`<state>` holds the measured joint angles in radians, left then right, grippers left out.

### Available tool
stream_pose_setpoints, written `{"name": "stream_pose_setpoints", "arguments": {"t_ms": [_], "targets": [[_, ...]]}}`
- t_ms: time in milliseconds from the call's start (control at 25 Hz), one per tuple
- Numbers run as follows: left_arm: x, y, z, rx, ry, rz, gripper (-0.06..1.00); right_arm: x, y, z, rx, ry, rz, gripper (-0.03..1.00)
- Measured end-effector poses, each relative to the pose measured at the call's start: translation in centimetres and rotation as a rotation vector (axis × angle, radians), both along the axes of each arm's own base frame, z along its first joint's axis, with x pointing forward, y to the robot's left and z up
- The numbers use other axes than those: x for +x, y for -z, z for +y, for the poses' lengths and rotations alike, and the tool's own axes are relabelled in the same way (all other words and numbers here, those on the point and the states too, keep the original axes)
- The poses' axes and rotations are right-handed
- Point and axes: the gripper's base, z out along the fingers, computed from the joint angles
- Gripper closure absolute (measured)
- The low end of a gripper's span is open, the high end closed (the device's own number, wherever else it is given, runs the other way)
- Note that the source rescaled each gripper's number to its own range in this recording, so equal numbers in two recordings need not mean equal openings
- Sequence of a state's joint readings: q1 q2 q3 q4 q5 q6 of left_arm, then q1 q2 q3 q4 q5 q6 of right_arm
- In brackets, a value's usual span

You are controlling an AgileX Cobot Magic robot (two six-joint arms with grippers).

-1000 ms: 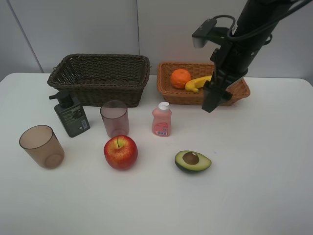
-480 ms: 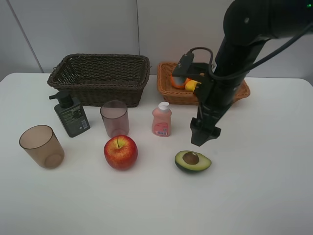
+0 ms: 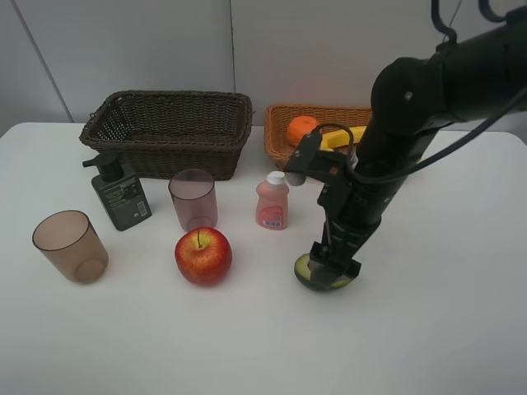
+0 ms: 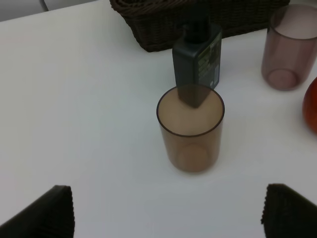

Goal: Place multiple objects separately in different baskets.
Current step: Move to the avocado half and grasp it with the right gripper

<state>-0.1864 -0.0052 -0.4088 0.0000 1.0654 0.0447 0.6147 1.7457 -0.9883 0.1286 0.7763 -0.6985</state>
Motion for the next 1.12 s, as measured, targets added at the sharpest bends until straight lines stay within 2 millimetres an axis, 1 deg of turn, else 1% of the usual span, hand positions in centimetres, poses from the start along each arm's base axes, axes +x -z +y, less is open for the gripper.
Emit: {"name": "stream_pose_setpoints", "arguments": {"t_ms": [120, 400, 480, 800, 1120], "targets": [[0.0, 0.0, 0.0, 0.0, 0.0, 0.0, -0.06, -0.5, 0.6, 0.1, 0.017, 0.011, 0.001, -0.03], [0.0, 0.0, 0.0, 0.0, 0.0, 0.0, -0.06, -0.7, 1.6, 0.0, 0.068, 0.053, -0.04, -0.03], [0.0, 0.0, 0.0, 0.0, 0.0, 0.0, -0.06, -0.6, 1.8, 0.1, 0.071, 0.056, -0.046, -0.03], [0.0, 0.0, 0.0, 0.0, 0.0, 0.0, -0.06, -0.1, 3.6, 0.3, 0.059, 0.065, -0.042, -0.03], [0.0, 0.0, 0.0, 0.0, 0.0, 0.0, -0.06, 0.2, 4.7, 0.5, 0.053, 0.069, -0.041, -0.03]]}}
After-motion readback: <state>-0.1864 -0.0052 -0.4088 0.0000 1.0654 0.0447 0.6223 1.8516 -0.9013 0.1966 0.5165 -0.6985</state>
